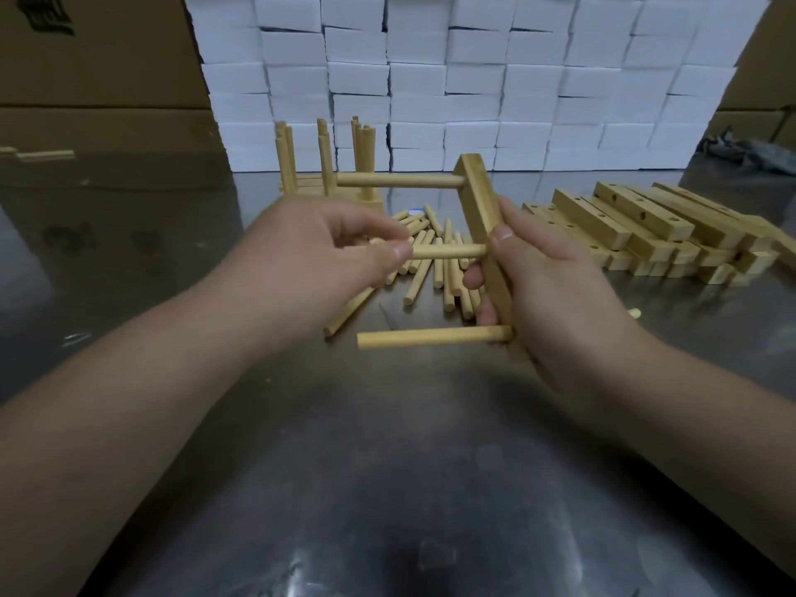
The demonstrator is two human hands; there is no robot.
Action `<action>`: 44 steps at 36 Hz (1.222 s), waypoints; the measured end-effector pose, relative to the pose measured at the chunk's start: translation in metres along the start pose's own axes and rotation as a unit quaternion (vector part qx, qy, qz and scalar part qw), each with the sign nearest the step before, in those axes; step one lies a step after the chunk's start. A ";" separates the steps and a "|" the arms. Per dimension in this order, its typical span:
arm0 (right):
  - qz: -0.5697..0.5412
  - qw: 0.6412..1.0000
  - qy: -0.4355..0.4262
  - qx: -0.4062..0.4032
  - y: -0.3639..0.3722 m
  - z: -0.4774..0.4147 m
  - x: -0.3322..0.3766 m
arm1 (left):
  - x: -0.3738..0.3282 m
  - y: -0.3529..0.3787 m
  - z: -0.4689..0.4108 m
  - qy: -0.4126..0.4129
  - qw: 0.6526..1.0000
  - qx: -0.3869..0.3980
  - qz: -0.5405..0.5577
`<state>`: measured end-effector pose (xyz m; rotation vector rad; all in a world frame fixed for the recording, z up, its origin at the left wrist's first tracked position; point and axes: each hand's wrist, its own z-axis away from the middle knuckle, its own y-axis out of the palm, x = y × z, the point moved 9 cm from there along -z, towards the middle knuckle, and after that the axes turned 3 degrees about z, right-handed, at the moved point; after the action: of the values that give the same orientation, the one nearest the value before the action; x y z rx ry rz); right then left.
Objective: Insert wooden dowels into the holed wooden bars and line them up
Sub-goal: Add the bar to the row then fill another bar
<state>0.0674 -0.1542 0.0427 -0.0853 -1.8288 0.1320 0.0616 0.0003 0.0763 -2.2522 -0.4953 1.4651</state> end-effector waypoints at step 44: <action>-0.034 0.994 0.033 0.094 0.009 0.001 -0.003 | 0.039 -0.007 -0.014 -0.130 0.935 -0.041 0.328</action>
<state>0.0670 -0.1462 0.0380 0.1028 -1.7426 0.2493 0.0888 0.0243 0.0548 -2.4253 0.1644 2.1097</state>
